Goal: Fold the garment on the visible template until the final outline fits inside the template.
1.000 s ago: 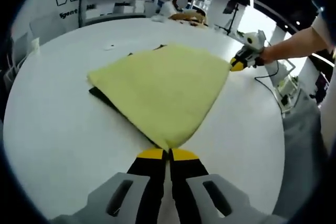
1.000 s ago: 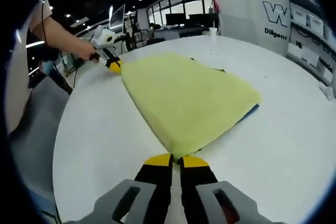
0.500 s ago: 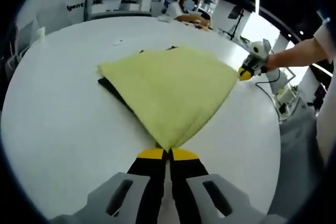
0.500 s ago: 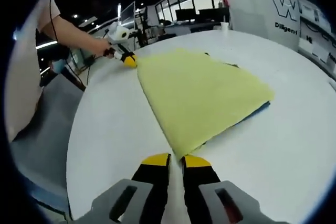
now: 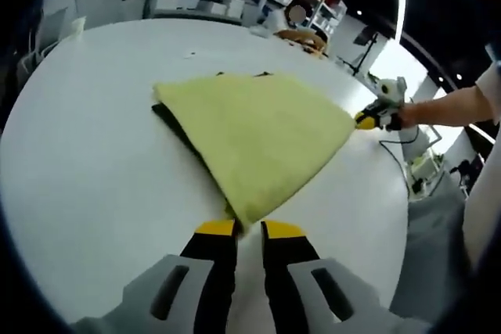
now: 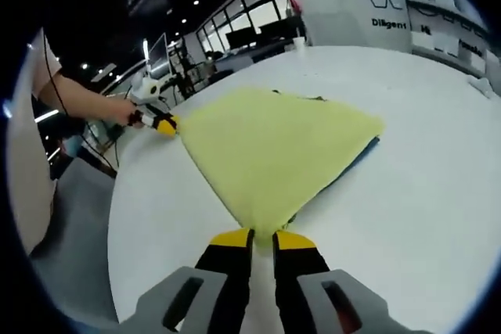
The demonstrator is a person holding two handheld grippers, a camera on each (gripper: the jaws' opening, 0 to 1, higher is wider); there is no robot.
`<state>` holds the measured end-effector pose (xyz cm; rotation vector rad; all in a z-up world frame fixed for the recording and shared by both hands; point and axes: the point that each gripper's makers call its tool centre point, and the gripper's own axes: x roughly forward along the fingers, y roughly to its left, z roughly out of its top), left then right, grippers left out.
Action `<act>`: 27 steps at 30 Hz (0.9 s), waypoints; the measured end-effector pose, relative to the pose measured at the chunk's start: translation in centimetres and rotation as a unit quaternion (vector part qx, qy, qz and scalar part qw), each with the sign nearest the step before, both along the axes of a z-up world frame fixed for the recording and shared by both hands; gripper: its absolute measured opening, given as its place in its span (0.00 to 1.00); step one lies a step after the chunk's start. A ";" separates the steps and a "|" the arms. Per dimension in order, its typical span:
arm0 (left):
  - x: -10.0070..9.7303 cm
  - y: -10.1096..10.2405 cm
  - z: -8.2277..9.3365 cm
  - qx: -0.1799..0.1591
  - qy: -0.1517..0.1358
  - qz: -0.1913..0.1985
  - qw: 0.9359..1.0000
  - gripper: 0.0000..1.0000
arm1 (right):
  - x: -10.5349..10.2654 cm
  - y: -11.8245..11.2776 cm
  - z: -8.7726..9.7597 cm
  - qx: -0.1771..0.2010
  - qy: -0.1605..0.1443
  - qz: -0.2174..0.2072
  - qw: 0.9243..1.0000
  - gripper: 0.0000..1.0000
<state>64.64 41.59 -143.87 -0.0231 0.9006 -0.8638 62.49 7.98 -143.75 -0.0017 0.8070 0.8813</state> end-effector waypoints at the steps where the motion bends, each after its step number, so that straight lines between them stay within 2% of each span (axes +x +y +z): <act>1: 0.1 0.0 0.0 0.003 -0.005 -0.001 1.000 0.04 | -0.1 0.1 -0.1 -0.001 0.002 0.001 1.000 0.02; 2: 0.2 0.0 0.0 0.005 -0.007 -0.001 1.000 0.01 | -0.3 0.1 -0.2 -0.005 -0.001 0.010 1.000 0.00; 7: 0.0 0.4 0.0 0.009 -0.025 -0.026 0.999 0.00 | -0.6 0.0 -0.1 -0.007 -0.007 0.025 1.000 0.00; 16: -2.0 0.2 -0.2 0.007 -0.028 -0.041 0.999 0.00 | -1.8 -0.4 0.1 -0.014 -0.012 0.030 0.999 0.00; 27: -4.2 0.1 -0.2 -0.002 -0.021 -0.032 0.999 0.00 | -4.1 -0.5 0.3 -0.015 -0.005 0.018 1.000 0.00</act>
